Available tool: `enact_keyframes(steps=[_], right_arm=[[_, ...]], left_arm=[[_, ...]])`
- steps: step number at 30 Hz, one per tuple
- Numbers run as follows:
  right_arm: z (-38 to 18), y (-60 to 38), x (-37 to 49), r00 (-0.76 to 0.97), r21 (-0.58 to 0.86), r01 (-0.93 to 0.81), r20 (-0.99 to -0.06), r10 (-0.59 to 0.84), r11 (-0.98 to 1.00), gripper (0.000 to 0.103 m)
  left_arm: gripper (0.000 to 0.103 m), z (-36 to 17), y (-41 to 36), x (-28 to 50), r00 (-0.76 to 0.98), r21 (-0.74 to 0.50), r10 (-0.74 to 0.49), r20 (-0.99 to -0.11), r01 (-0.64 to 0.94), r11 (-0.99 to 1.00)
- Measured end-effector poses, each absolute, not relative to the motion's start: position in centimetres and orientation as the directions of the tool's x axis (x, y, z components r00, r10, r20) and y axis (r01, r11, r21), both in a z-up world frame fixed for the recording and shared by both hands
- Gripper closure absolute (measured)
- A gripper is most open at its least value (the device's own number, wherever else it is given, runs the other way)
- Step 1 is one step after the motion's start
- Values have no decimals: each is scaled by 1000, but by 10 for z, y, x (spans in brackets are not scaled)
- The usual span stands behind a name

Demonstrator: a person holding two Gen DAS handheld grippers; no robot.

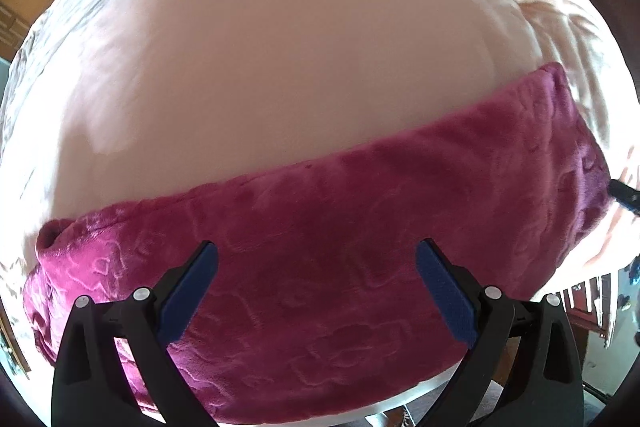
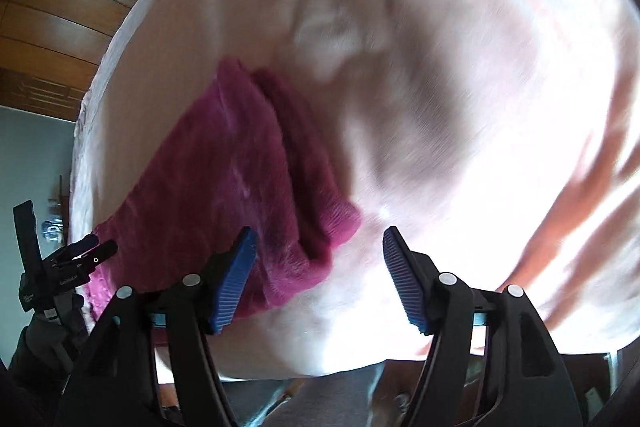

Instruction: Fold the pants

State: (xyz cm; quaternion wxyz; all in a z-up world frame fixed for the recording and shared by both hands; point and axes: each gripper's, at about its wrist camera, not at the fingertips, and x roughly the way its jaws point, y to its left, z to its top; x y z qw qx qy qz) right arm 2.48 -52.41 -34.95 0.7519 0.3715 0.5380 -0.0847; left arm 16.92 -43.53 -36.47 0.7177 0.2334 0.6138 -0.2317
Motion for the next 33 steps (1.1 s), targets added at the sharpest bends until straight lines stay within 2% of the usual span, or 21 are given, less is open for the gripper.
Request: enact_keyframes(steps=[1,6,11,14,23,29,33], right_arm=[[-355,-523,25,407,467,528,-872,271,709,31],[-381,-522,55,426,497,559,-859,284,664,33],[-377,-512,59,442,499,546,-854,274,673,67],[-361,-505,52,458,489,526,-852,253,696,77],[-278,-411,75,499,202,283,-866,36,938,78],[-252,-350,85,551,39,144,-833,-47,989,78],[-248,-325,86,570,-7,85,-820,-54,996,78]], left_arm=[[5,-365,-438,168,138,52,-45,-989,626,778],[5,-360,-446,153,127,45,-49,-991,643,764],[5,-346,-452,145,82,-30,-105,-991,634,773],[5,-342,-458,143,52,-81,-145,-988,628,774],[5,-319,-499,150,-51,-262,-294,-954,614,745],[5,-299,-512,166,-147,-421,-413,-899,553,719],[5,-296,-525,174,-214,-479,-438,-873,546,687]])
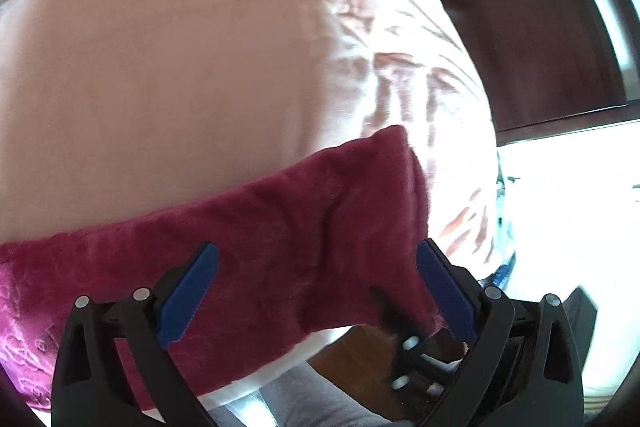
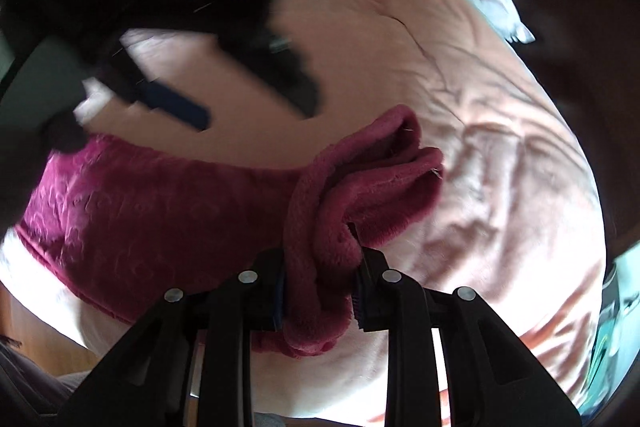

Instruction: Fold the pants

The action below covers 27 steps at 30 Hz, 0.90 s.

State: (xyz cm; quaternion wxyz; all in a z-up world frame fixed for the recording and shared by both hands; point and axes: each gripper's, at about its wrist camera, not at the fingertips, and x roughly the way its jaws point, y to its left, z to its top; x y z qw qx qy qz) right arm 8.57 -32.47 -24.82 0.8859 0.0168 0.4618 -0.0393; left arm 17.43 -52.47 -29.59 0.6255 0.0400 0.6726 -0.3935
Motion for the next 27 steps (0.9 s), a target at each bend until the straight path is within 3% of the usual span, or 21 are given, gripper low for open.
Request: enact_keyframes(steps=[11,26,27], right_arm=[[-253,-268,83,604,-88,-69,-797,-28,994,78],[-249,-201,90,596,-67,-210,-800,73,975,78],[-249,-195,91,596,-68,-209,-800,72,976,78]], left_arm=[[5,-305,-548,172,-377,-559,-412,-829,564,607],[5,-344,-527,171,-437,-467,-221,-872,608,642],[9,-346,-521,173,-437,-466,-221,-872,601,650]])
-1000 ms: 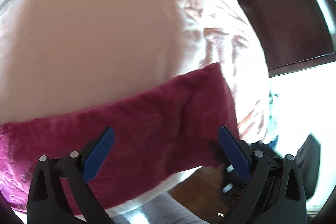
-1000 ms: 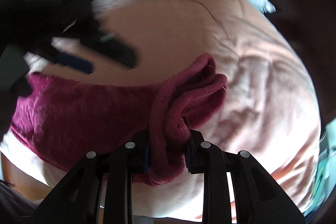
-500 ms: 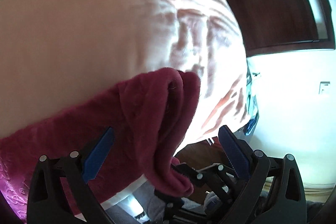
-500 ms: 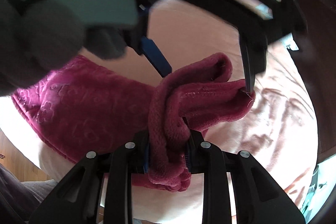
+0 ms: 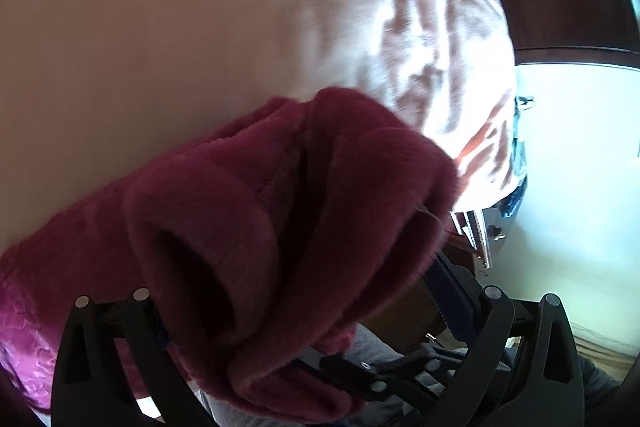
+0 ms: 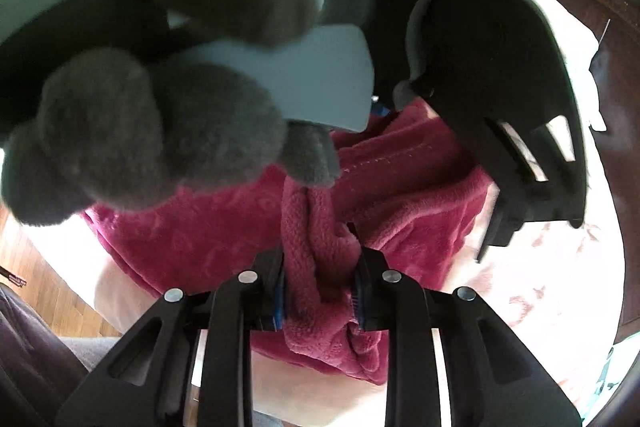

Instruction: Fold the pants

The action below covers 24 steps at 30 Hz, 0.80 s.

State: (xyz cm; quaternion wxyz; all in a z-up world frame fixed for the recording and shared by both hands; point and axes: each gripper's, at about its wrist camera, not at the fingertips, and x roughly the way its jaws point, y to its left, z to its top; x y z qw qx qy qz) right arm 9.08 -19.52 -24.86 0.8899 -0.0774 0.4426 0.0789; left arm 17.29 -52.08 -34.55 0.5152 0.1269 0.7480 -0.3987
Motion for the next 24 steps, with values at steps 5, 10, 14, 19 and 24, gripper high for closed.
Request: enact_keyframes(steps=[5,10,14,19,24], right_arm=[[-246,-163,90,588,-77,-199,-807,56,977,78],[-235,-133,84,584,-65,-219,-808,78,974,75],[-216,-124,83,548,97,-229,-809,211,968,61],[-194,-123,73,500,294,-248,-777,382,923,52],[-186,-118,70,480,355,-209,-774,412,911,51]], left_arm=[[55,-354,-475,187,-431,-470,-252,-866,532,705],[81,-347,-419,201,-405,-510,-336,-850,472,719],[83,-328,-366,203,-363,-557,-428,-828,438,706],[84,-312,-293,206,-309,-588,-501,-808,390,709],[84,-308,-225,210,-258,-563,-500,-827,374,737]])
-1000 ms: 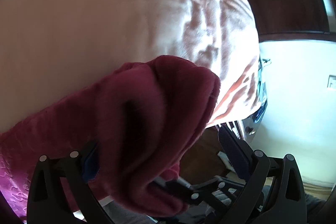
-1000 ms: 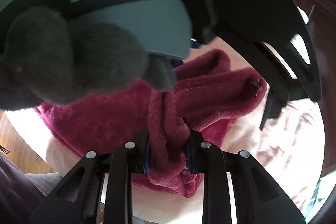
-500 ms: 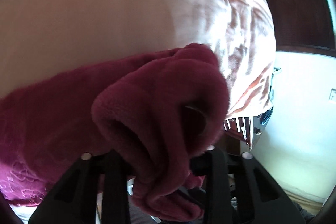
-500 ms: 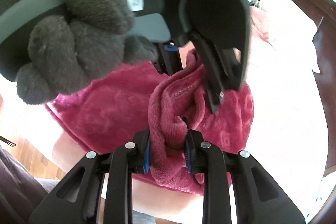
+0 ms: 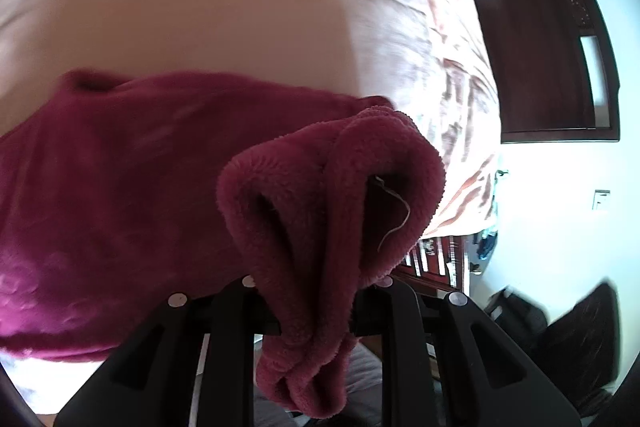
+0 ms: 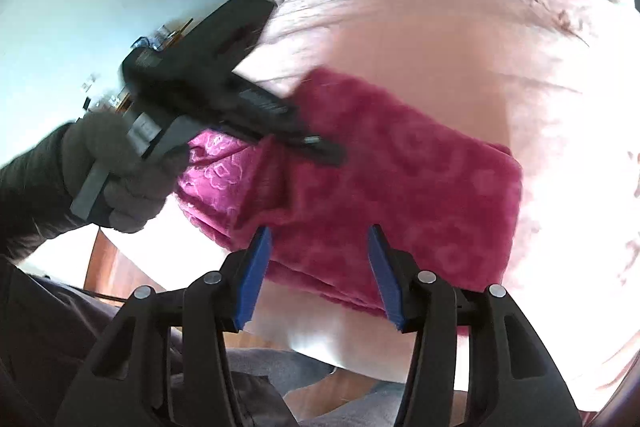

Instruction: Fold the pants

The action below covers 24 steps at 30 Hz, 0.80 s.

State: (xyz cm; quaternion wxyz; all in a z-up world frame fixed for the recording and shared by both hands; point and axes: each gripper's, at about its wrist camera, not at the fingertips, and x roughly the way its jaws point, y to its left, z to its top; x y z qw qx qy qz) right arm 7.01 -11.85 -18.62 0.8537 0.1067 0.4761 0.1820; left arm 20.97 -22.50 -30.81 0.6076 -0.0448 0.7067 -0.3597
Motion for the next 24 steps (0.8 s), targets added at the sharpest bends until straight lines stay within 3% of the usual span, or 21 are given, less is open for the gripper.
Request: enact_keyframes(steps=[14,20,24], right_arm=[[-255,-162,88,384,290,23,-886,260,957,51],[-280,-147,105,355,260,58,-908,224,964,51],[-294,-141,112,332,238,56,-920,207,970,51]], left_arm=[[83,-335,-107,237,-137,-502,-484,-864,290,815],[76,-363,-109,223,-131,-457,-438,-890,277,845],[63,-369,-106,225,-114,-421,-406,-907,261,869]])
